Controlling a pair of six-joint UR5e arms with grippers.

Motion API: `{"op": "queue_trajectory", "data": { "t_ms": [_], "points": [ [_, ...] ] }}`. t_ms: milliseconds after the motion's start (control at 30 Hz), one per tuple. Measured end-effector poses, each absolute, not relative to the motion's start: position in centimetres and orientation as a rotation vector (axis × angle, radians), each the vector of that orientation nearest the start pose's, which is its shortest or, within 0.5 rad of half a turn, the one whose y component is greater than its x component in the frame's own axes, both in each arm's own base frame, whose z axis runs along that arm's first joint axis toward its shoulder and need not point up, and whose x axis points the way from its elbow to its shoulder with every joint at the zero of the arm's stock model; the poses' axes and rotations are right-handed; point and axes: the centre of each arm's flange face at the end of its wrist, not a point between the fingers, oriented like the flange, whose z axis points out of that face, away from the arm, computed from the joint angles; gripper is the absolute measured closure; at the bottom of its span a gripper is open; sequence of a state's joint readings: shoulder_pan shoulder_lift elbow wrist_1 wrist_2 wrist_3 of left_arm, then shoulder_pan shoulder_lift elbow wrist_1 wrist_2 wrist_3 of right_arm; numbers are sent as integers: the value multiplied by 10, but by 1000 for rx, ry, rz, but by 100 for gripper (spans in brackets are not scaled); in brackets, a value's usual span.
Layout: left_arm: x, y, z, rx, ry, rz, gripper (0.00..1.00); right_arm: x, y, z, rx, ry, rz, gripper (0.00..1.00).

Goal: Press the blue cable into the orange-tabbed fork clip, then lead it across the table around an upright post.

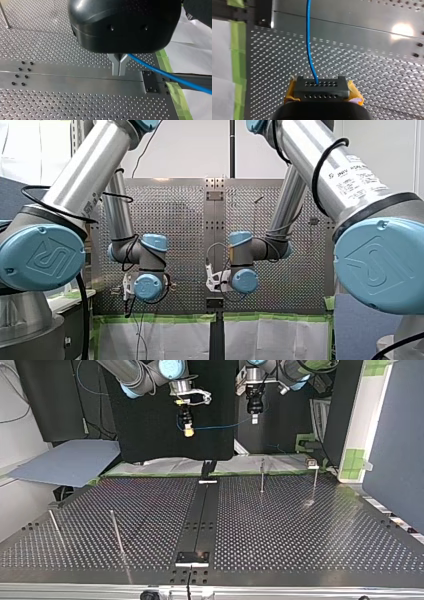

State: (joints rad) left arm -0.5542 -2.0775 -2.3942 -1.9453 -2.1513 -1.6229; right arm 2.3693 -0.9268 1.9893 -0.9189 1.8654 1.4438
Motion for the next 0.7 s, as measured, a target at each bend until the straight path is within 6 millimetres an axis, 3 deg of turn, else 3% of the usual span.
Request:
{"op": "queue_trajectory", "data": {
  "t_ms": [367, 500, 700],
  "points": [
    [275, -260, 41, -15, 1682, 32, 100, 445, -289, 44, 1788, -848, 1307, 100],
    [284, -256, 36, -44, 1674, 5, 100, 450, -298, 61, 1751, -845, 1307, 100],
    [299, -250, 48, -101, 1642, -46, 100, 465, -317, 100, 1678, -862, 1397, 100]
  ]
}}
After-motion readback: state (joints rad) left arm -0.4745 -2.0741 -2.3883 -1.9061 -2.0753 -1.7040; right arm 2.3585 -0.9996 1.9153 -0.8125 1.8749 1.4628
